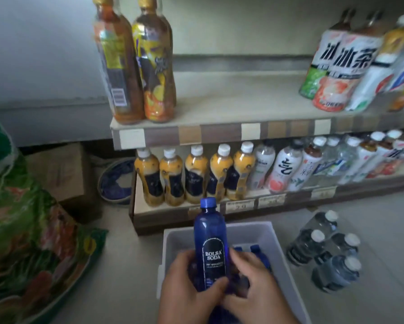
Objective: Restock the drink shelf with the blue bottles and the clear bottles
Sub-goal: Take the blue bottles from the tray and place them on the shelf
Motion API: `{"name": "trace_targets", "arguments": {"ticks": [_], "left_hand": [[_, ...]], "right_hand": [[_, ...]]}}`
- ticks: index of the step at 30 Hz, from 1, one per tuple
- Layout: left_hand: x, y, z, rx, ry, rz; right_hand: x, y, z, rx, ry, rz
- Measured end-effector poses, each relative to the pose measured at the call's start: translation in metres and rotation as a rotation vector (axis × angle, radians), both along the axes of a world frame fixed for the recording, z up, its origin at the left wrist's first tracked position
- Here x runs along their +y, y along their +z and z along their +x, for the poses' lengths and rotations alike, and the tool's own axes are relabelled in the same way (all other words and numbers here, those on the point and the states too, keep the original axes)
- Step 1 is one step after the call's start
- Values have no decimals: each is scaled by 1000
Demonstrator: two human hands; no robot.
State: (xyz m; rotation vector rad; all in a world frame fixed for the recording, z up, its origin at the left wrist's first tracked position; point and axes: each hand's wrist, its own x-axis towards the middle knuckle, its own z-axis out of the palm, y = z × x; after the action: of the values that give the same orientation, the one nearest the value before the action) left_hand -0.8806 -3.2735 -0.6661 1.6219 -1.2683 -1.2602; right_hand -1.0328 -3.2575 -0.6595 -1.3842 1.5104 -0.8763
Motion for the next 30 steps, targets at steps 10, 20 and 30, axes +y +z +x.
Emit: {"name": "trace_targets", "arguments": {"ticks": [10, 20, 30], "left_hand": [[-92, 177, -10, -192, -58, -517], [-243, 252, -48, -223, 97, -653], [-314, 217, -62, -267, 199, -530]], "right_hand": [[-97, 163, -18, -65, 88, -340], [-267, 238, -27, 160, -8, -601], [-350, 195, 3, 210, -158, -586]]}}
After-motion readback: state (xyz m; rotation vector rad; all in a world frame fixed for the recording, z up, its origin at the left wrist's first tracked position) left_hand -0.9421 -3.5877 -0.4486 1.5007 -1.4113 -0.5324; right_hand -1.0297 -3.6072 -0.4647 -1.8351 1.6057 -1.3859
